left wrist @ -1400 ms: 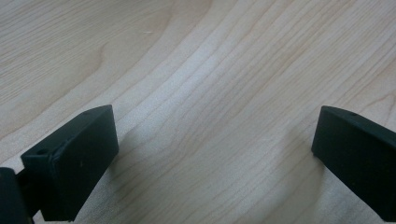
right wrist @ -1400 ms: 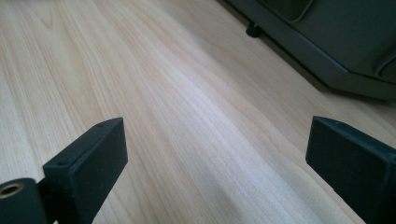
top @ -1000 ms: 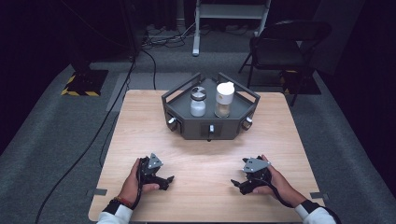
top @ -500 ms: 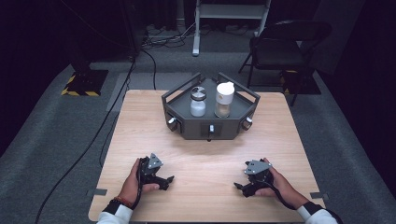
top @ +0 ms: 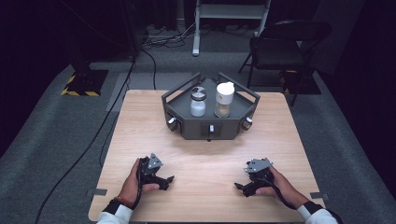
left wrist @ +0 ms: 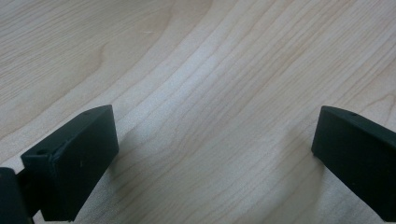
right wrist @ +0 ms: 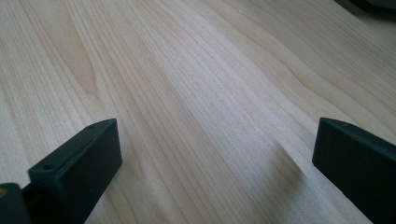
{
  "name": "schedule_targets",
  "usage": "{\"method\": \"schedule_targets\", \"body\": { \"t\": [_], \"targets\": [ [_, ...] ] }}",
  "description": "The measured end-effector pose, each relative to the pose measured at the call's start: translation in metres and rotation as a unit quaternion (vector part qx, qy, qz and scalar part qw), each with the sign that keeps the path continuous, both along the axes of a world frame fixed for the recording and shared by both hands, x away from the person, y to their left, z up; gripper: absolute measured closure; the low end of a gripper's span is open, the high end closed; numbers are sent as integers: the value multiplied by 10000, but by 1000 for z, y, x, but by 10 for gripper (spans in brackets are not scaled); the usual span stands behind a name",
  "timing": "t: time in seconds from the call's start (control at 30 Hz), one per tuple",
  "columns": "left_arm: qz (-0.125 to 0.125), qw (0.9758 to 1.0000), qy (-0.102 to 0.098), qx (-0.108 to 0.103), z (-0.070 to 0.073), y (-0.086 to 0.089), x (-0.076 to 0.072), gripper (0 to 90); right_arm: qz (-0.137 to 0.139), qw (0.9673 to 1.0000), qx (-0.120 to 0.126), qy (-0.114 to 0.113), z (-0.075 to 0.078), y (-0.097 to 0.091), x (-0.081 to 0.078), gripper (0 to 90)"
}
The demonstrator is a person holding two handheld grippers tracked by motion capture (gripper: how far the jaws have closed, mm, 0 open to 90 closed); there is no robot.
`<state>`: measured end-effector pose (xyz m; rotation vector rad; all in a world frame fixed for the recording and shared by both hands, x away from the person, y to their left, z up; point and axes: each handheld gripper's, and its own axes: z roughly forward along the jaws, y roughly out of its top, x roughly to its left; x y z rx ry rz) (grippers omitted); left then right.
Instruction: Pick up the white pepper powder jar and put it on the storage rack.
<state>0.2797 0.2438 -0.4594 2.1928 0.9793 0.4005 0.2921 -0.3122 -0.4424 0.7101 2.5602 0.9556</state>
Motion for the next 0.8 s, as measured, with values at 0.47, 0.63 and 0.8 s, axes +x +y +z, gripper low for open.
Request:
{"method": "schedule_targets", "body": {
  "t": [0.47, 0.63, 0.8],
  "targets": [
    [0, 10000, 1, -1, 0, 0, 0, 0, -136, 9993, 318, 142, -9, -12, 1, 4],
    [2, 10000, 1, 0, 0, 0, 0, 0, -159, 9988, 401, 222, -10, -15, 3, 4],
    [6, 10000, 3, -2, 0, 0, 0, 0, -145, 9987, 411, 255, -10, -16, 4, 3]
  ]
}}
